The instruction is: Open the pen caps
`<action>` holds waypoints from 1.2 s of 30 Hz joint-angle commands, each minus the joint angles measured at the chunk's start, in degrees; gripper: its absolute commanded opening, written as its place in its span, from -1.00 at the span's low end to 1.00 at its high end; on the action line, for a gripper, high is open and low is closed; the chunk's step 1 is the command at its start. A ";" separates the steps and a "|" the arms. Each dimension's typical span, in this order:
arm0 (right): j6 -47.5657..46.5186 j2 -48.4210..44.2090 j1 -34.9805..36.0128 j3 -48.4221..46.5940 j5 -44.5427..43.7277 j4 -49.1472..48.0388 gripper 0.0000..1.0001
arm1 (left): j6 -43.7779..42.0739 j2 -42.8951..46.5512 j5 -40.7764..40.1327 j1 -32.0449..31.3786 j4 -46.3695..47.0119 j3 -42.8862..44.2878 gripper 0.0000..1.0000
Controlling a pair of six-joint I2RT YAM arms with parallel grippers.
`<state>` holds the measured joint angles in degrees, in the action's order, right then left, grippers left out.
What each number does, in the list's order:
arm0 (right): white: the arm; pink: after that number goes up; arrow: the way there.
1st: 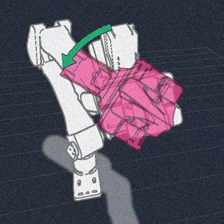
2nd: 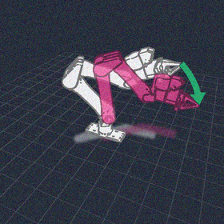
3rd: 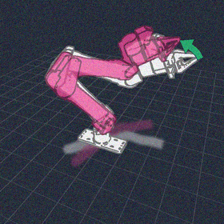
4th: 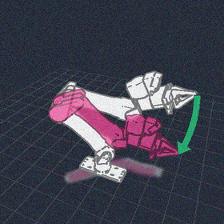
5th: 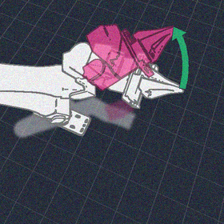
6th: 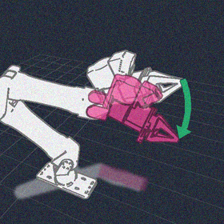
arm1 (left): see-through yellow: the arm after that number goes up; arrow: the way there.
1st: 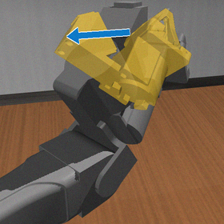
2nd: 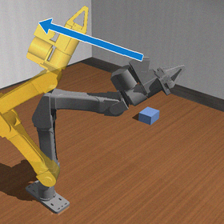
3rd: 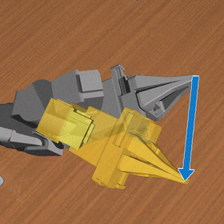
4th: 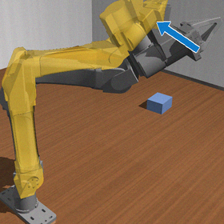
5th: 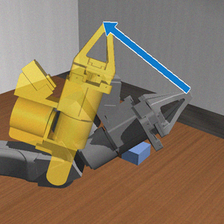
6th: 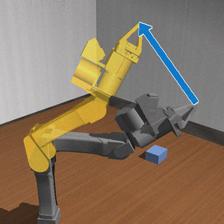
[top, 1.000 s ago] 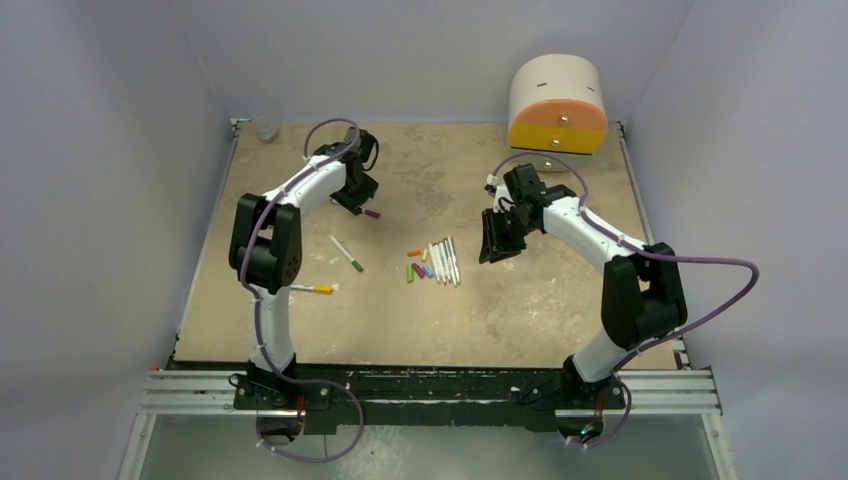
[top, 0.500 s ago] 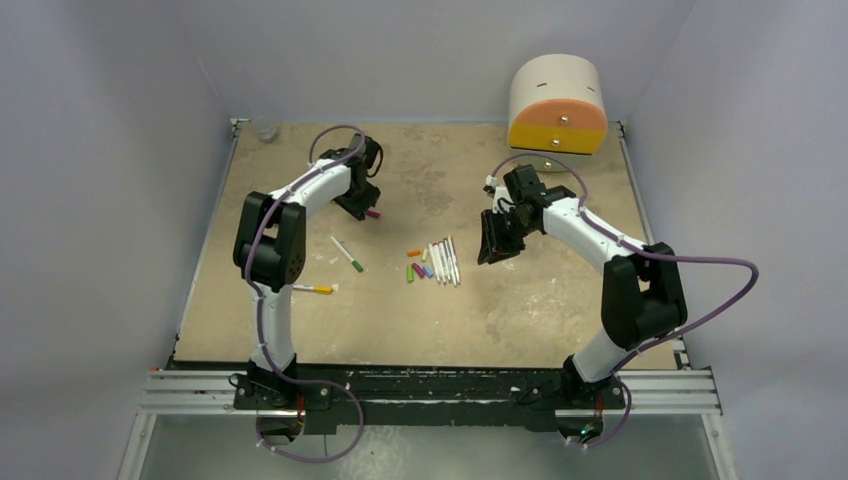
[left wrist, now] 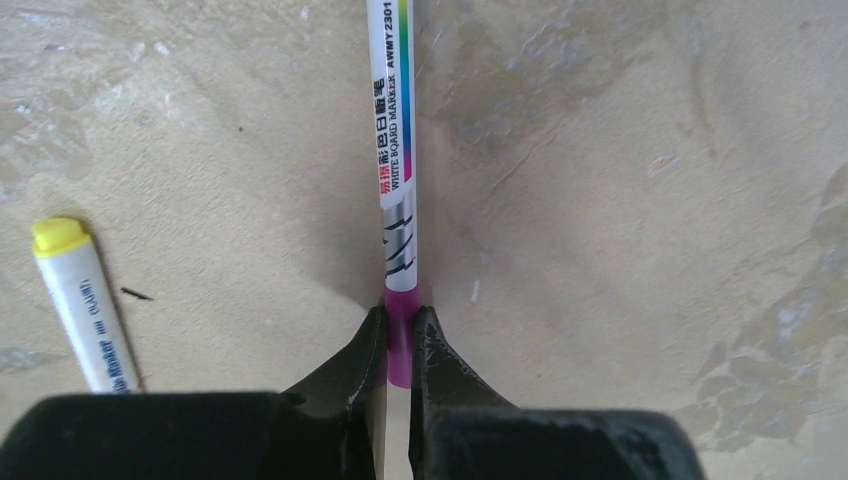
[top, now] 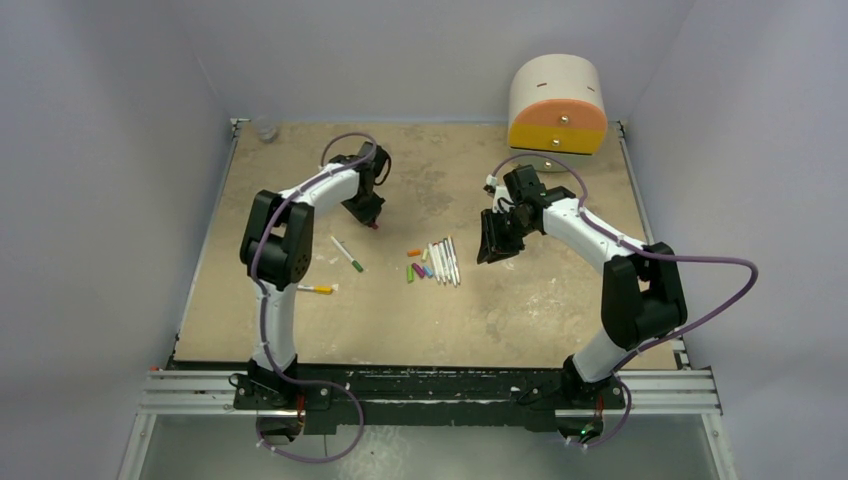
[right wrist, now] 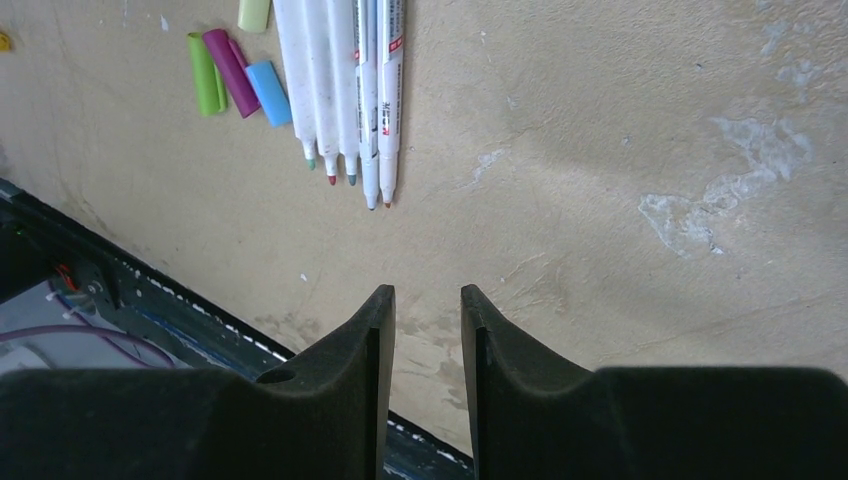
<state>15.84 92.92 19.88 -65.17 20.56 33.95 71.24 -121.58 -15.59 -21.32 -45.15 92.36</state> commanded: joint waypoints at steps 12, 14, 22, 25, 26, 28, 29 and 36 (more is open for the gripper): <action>3.98 -2.38 0.08 -10.55 8.36 4.96 -0.34 | -17.19 31.34 28.58 -1.90 9.47 -17.66 -1.00; 6.67 -2.63 -0.33 -12.26 13.53 4.32 -0.28 | -16.23 36.77 37.52 -2.09 16.87 -20.99 -1.00; 37.58 -9.27 -1.77 -6.69 38.47 -31.75 0.18 | -2.16 53.09 52.02 -2.86 42.10 -33.05 -1.00; 49.96 -11.49 -1.77 -4.31 39.08 -46.33 0.18 | 3.31 55.38 53.18 -3.87 49.95 -35.50 -1.00; 52.56 -11.75 -1.77 -4.24 38.73 -49.75 0.18 | 3.53 55.59 53.40 -4.31 50.20 -35.33 -1.00; 55.14 -11.84 -1.69 -5.00 38.07 -53.44 0.18 | 2.52 55.73 53.41 -5.17 48.81 -34.50 -1.00; 55.32 -11.66 -1.66 -5.73 37.92 -53.43 0.18 | 2.20 55.75 53.43 -5.60 48.37 -34.21 -1.00; 52.23 -10.48 -1.47 -9.08 38.11 -47.74 0.15 | 1.81 55.24 53.18 -7.46 48.37 -33.13 -1.00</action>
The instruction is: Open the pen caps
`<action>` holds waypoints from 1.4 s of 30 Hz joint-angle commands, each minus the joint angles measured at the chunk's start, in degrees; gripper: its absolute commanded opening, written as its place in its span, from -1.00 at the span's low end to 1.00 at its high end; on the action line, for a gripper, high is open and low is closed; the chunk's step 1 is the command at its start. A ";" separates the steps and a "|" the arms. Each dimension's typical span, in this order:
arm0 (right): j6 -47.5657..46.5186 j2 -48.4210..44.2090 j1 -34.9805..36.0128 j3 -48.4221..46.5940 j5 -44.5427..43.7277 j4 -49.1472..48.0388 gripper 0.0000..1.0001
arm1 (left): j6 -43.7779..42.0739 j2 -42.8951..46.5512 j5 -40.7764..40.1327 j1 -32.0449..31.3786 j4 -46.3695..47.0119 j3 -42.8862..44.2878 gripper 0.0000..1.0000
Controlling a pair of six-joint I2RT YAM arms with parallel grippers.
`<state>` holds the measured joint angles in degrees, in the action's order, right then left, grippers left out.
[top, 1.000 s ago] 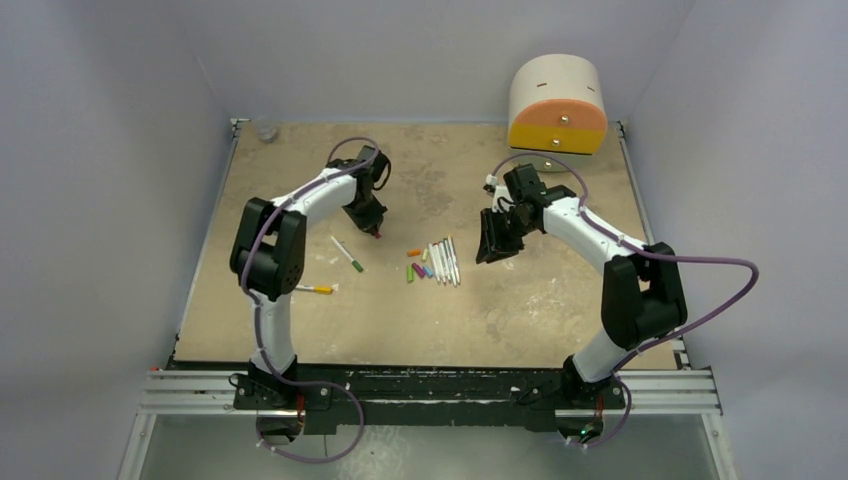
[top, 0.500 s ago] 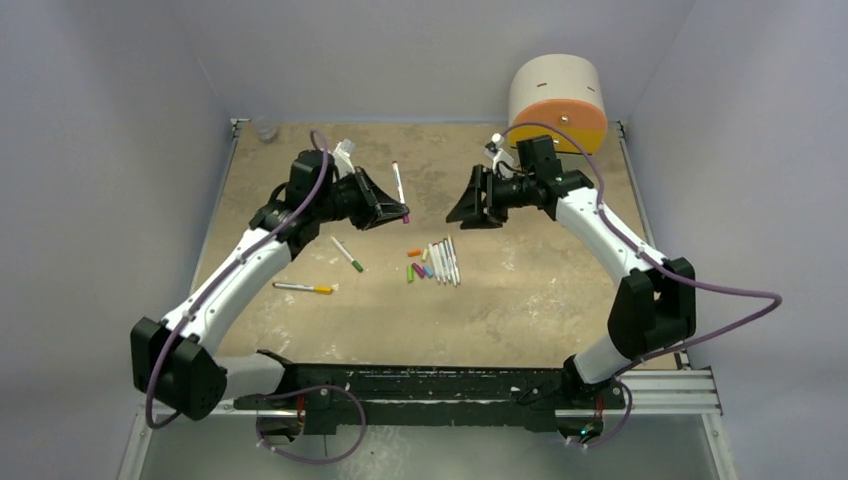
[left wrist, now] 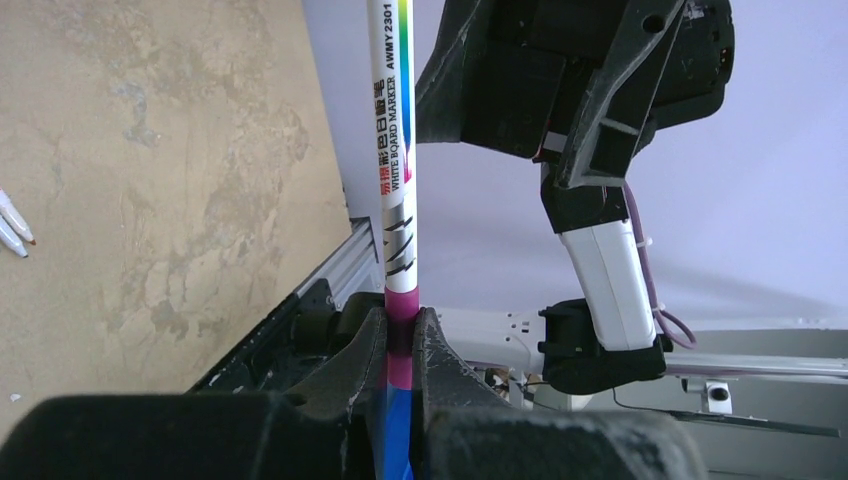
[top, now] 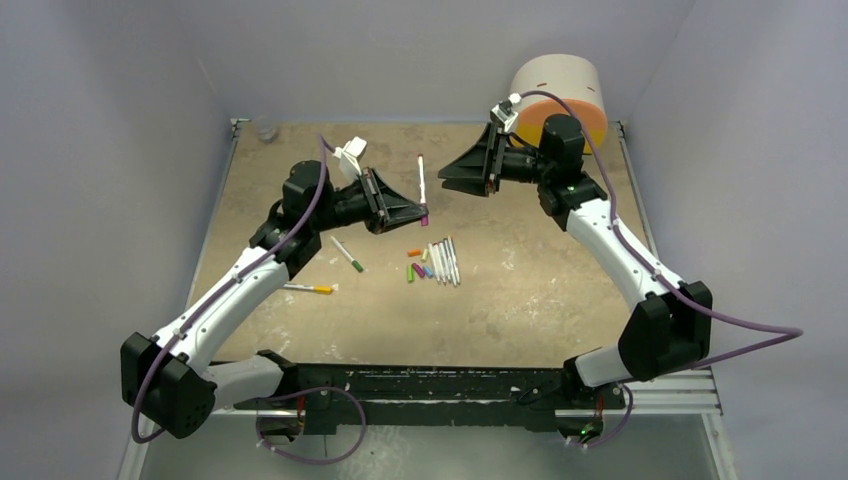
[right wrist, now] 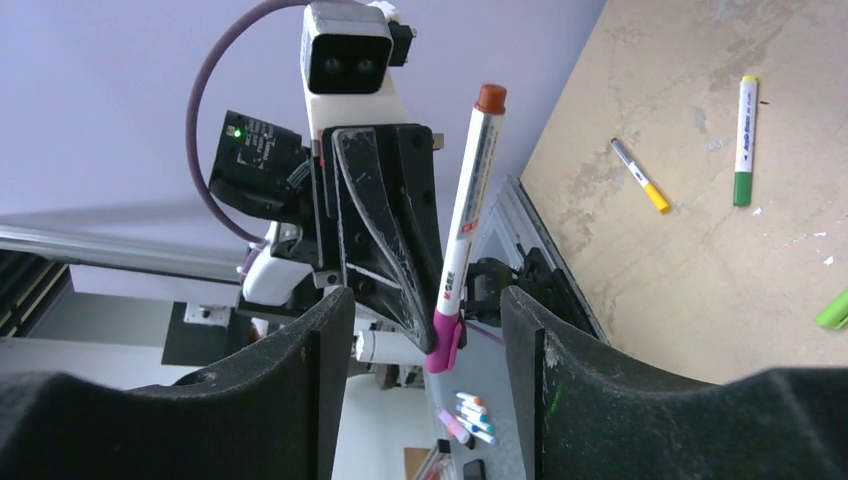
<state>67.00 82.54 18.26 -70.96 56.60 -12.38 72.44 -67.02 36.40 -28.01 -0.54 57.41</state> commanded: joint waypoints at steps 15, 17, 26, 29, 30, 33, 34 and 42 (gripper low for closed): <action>-10.02 2.27 3.28 -8.31 1.02 15.55 0.03 | 0.43 -3.11 0.60 -2.22 5.54 3.05 -1.00; -10.83 2.80 4.02 -8.78 0.89 16.62 -0.01 | 0.42 -3.53 0.55 -2.31 5.91 3.24 -1.00; -14.09 3.60 5.62 -9.13 -0.04 21.36 -0.20 | 0.81 -5.02 0.05 -2.40 7.32 3.33 -1.00; -14.83 3.81 5.64 -8.73 0.01 22.25 -0.23 | 1.25 -5.46 -0.10 -2.40 8.26 3.20 -1.00; -15.12 3.96 5.64 -8.61 -0.04 22.57 -0.24 | 1.53 -5.64 -0.10 -2.40 8.73 3.16 -1.00; -15.99 4.41 5.73 -8.53 0.00 23.36 -0.32 | 1.76 -6.09 -0.09 -2.49 9.36 3.24 -1.00; -16.09 4.54 5.73 -8.50 0.12 23.42 -0.38 | 1.74 -6.17 -0.08 -2.55 9.49 3.16 -1.00; -16.65 5.55 5.73 -6.33 2.30 21.80 -0.93 | 1.62 -7.77 -0.26 -3.25 9.73 1.00 -1.00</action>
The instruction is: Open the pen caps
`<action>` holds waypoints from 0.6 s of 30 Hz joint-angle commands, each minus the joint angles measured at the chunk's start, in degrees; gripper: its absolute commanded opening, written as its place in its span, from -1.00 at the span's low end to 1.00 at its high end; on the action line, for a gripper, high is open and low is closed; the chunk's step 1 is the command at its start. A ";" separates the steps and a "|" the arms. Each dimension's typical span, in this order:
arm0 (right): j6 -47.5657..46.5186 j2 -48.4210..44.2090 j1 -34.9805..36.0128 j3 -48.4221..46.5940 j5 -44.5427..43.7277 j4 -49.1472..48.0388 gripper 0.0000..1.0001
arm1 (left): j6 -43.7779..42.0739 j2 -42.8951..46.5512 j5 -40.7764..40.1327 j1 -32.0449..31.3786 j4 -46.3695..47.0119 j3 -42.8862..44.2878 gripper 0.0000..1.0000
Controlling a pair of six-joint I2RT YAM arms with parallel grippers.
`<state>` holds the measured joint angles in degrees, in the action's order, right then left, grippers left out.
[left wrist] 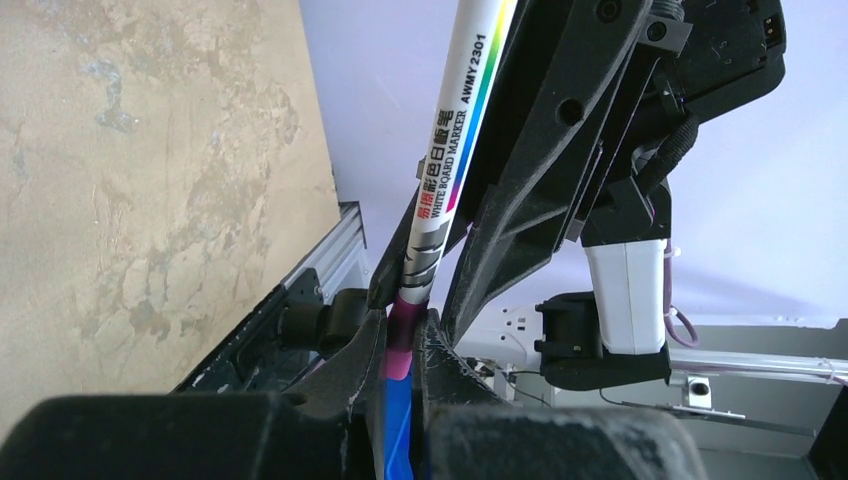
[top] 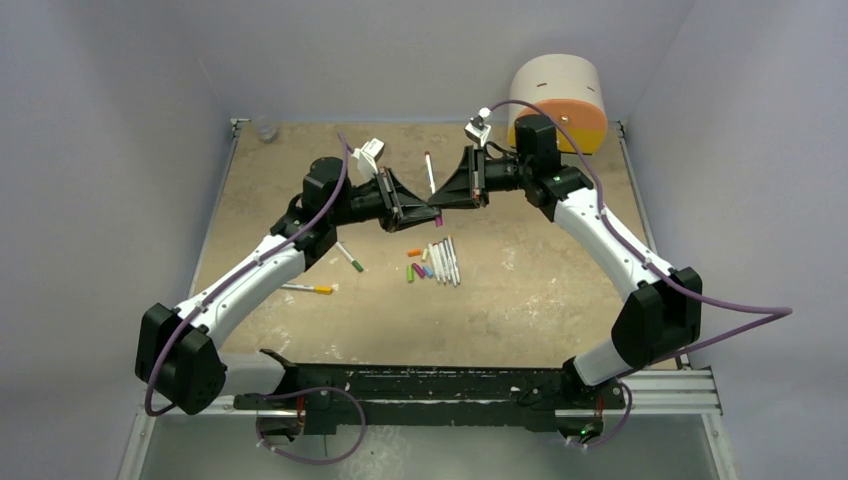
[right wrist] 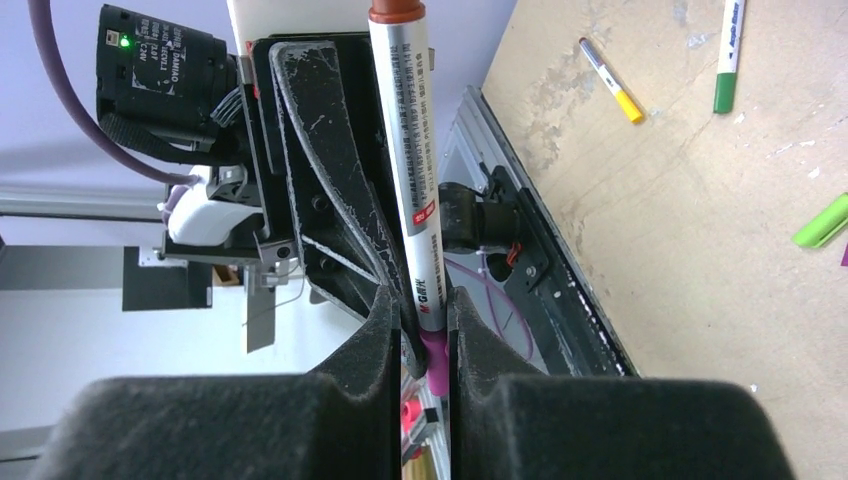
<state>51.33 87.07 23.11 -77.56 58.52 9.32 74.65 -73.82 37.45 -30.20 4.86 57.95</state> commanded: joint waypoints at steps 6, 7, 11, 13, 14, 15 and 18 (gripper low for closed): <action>-0.95 0.97 0.88 2.87 0.77 -1.59 -1.00 | -0.23 -2.45 -0.69 -1.44 3.70 -0.45 -1.00; -0.47 0.80 0.88 3.92 0.72 -2.53 -1.00 | -0.13 -2.81 -0.50 -1.44 3.59 -0.35 -1.00; 0.63 0.26 0.80 6.52 0.89 -3.75 -1.00 | -0.17 -3.74 0.22 -1.58 2.68 0.43 -1.00; 1.33 0.25 0.66 7.59 0.69 -4.73 -1.00 | -0.44 -3.95 0.47 -1.69 2.08 0.75 -1.00; 1.70 0.29 0.58 8.02 0.54 -5.17 -1.00 | -0.48 -4.00 0.66 -1.71 1.84 0.76 -1.00; 1.98 0.30 0.47 8.36 0.28 -5.46 -1.00 | -0.67 -3.99 0.74 -1.77 1.63 0.76 -1.00; 3.27 0.30 -0.38 9.35 0.27 -7.19 -1.00 | -1.44 -3.71 0.96 -2.04 0.41 0.68 -1.00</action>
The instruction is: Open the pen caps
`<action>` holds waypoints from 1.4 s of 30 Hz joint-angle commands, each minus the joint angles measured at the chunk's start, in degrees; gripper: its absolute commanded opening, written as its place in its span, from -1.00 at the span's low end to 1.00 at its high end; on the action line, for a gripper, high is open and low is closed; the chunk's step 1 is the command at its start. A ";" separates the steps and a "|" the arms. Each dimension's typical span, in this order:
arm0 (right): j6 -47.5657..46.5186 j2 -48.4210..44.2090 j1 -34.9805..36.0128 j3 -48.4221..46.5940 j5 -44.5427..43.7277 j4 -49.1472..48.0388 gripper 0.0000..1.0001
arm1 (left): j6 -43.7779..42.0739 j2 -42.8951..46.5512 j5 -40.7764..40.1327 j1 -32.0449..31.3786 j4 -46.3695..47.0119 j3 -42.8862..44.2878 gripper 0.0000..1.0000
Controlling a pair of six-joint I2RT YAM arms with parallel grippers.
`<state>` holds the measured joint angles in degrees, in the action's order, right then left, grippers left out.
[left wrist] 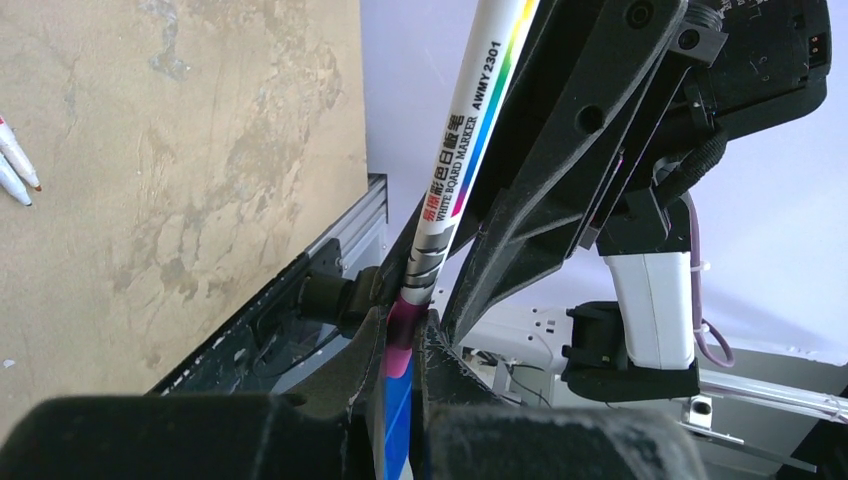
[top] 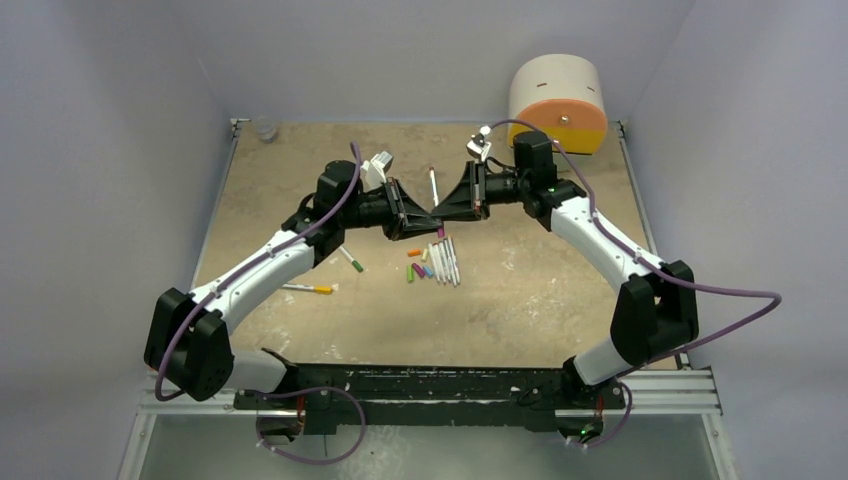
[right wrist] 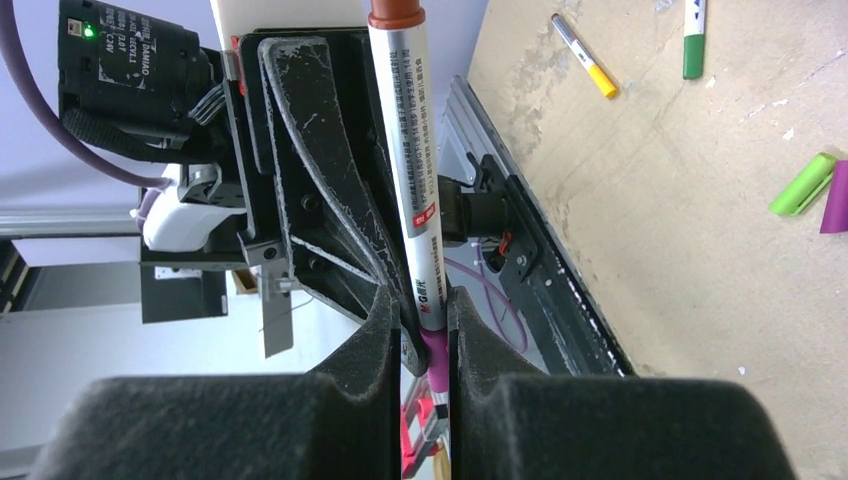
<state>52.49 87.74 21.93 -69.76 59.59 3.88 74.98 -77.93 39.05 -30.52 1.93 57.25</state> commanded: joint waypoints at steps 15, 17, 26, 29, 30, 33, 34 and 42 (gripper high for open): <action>2.66 -0.31 -4.47 0.79 0.08 -1.86 -1.00 | -2.11 3.24 -1.11 -3.84 1.98 0.05 -1.00; 2.47 -0.69 -5.37 1.05 0.17 -1.69 -1.00 | -2.11 3.64 -0.88 -4.25 1.63 -0.45 -1.00; 0.87 -2.44 -9.89 2.34 -0.17 0.11 -1.00 | -2.48 5.37 -0.75 -7.14 -0.18 -1.61 -1.00; 0.22 -2.78 -10.35 2.13 -0.67 1.11 -1.00 | -2.74 6.35 -1.24 -7.84 -0.86 -2.14 -1.00; -0.01 -2.96 -10.52 2.09 -0.96 1.51 -1.00 | -2.72 6.69 -1.38 -8.02 -0.80 -2.47 -1.00; -0.36 -3.32 -10.96 2.08 -1.46 2.27 -1.00 | -2.45 7.90 -1.65 -8.51 -0.91 -3.24 -1.00; -0.51 -3.41 -11.21 2.07 -1.56 2.47 -1.00 | -2.39 8.32 -1.66 -8.63 -0.93 -3.50 -1.00; -1.31 -4.09 -14.08 1.88 -2.22 3.55 -1.00 | -2.27 12.01 -2.28 -9.11 -2.26 -5.43 -1.00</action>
<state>54.35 84.93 14.48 -67.02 65.71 11.16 73.30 -71.37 28.42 -37.98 3.36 53.25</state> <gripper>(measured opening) 0.120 0.034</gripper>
